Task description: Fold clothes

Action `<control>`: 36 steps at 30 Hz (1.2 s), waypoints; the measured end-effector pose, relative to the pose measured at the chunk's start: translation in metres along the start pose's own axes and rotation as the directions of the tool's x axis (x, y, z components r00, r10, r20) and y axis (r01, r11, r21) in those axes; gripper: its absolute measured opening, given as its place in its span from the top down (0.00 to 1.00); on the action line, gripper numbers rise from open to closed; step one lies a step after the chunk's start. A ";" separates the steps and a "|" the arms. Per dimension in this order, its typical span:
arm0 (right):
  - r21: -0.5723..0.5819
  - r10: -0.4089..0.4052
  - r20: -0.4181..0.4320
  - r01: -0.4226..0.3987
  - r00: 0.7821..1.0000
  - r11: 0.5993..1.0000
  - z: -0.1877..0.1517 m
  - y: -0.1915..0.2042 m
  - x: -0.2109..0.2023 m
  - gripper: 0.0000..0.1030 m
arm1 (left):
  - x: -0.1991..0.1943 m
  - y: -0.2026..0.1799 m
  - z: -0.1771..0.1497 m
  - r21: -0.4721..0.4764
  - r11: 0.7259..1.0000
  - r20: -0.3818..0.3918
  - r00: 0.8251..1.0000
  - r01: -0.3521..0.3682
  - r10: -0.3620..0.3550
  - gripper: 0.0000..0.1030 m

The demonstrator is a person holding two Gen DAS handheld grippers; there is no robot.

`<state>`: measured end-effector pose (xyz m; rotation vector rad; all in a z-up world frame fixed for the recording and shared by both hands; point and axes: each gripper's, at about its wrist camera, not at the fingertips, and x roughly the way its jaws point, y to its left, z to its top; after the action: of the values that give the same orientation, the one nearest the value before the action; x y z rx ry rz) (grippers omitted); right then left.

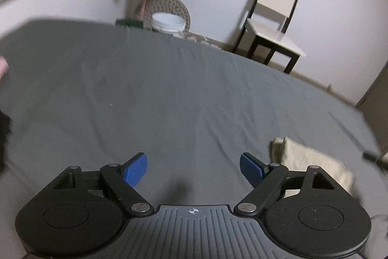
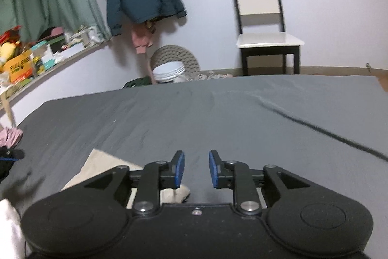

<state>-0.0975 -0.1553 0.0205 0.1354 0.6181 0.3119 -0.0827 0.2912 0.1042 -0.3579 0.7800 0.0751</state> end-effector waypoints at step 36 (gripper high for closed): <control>0.313 0.307 -0.250 -0.223 0.918 0.923 -0.018 -0.019 0.049 0.84 | 0.050 -0.190 -0.115 0.584 0.715 -0.147 0.916 0.385 -0.373 0.15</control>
<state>-0.0656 -0.1567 -0.0254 0.4553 0.9440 0.5164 -0.0876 0.0702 0.0490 0.1035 0.6924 -0.5662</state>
